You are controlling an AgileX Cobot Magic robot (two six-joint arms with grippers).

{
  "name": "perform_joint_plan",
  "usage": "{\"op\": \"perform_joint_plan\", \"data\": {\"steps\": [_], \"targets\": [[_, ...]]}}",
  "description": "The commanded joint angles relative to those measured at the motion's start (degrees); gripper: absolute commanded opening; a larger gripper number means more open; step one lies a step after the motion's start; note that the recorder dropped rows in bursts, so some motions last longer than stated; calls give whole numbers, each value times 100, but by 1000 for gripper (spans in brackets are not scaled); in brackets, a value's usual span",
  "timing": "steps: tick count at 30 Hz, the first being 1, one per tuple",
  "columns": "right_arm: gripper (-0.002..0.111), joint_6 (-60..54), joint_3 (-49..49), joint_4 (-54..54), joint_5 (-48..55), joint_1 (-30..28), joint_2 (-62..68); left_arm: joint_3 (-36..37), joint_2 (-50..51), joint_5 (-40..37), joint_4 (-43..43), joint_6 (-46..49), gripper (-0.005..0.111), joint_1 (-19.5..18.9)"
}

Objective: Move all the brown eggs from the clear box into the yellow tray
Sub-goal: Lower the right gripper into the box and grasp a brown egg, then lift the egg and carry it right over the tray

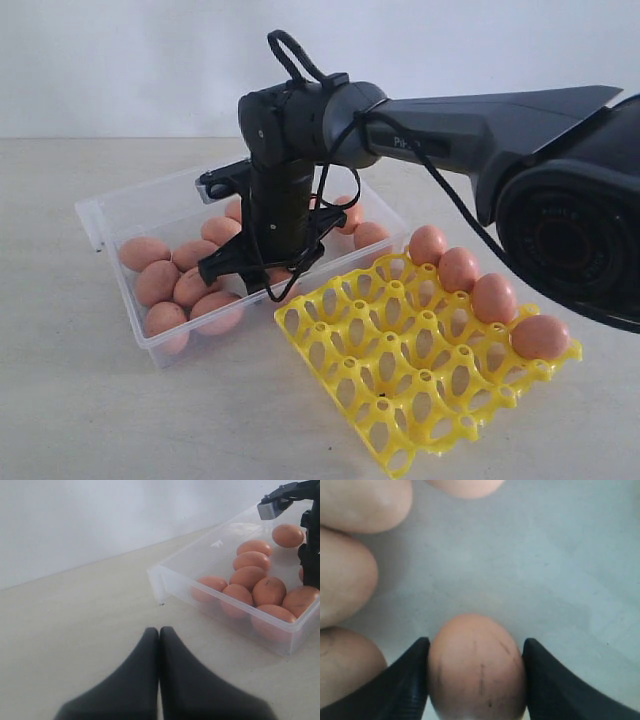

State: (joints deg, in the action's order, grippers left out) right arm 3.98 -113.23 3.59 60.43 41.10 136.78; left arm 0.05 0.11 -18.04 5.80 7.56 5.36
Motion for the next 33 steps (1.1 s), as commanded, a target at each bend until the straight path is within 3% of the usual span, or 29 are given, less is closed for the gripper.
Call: {"op": "perform_joint_plan", "data": {"steps": [1,2,11,14,17,21,25,27,28,33], "targets": [[7,42,-22,-50,-152,-58,-13,-5,-11,48,-45,2,-4,-4],[0,77,-22,-50,-197,-58,-13,-5,-11,48,-45,2,-4,-4],[0,686,-22,102,-380,-58,-90,-5,-11,48,-45,2,-4,-4],[0,974,30,217,-913,78,-277,-5,-11,48,-45,2,-4,-4],[0,999,308,173,-2102,414,-653,-5,-11,48,-45,2,-4,-4],[0,1101,1508,-320,-4539,954,-1363,-5,-11,48,-45,2,-4,-4],[0,1258,2959,-320,-6309,1074,-2213,-5,-11,48,-45,2,-4,-4],[0,1258,3757,-294,-6733,912,-2734,-5,-11,48,-45,2,-4,-4],[0,1246,4511,-294,-6933,658,-3266,-5,-11,48,-45,2,-4,-4],[0,1259,6261,-291,-7587,-444,-5276,-5,-11,48,-45,2,-4,-4]]}}
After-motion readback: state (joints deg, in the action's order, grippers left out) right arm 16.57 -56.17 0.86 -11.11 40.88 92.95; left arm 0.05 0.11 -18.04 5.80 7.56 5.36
